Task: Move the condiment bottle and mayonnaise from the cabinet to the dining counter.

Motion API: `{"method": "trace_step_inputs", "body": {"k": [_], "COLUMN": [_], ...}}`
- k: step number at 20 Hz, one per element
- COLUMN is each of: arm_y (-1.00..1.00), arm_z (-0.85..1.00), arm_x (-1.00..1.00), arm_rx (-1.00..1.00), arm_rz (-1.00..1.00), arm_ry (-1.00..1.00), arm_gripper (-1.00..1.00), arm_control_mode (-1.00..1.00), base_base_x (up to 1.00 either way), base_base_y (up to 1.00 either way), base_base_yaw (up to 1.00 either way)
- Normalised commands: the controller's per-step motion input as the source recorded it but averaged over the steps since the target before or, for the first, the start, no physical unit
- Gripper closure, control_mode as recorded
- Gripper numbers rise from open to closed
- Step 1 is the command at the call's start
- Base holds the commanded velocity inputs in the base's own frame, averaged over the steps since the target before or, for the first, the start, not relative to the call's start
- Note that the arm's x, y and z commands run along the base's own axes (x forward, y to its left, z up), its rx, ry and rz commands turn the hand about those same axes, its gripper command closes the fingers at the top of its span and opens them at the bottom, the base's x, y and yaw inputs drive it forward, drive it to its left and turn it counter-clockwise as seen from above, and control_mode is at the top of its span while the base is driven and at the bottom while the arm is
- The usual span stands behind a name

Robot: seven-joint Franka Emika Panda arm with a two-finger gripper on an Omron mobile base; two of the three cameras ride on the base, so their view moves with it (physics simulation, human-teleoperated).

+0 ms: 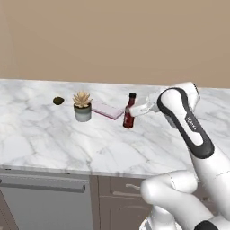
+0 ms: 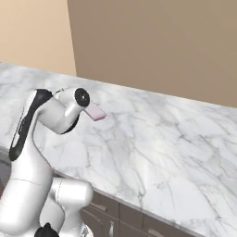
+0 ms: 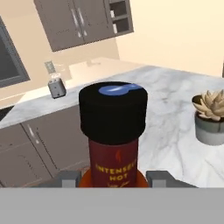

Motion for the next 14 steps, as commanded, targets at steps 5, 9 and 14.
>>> {"method": "trace_step_inputs", "body": {"k": [5,9,14], "arm_y": [0.79,0.66,0.56], "arm_z": [-0.51,-0.60,-0.66], "arm_x": [0.95,0.91,0.88], "arm_rx": [0.00,0.00,0.00], "arm_rz": [0.19,0.14,0.12], "arm_ry": [0.00,0.00,0.00], "arm_gripper": [1.00,1.00,1.00], "arm_control_mode": [-1.00,-1.00,-1.00], "base_base_x": [0.00,0.00,0.00], "base_base_y": [0.00,0.00,0.00], "base_base_yaw": [0.00,0.00,0.00]}}
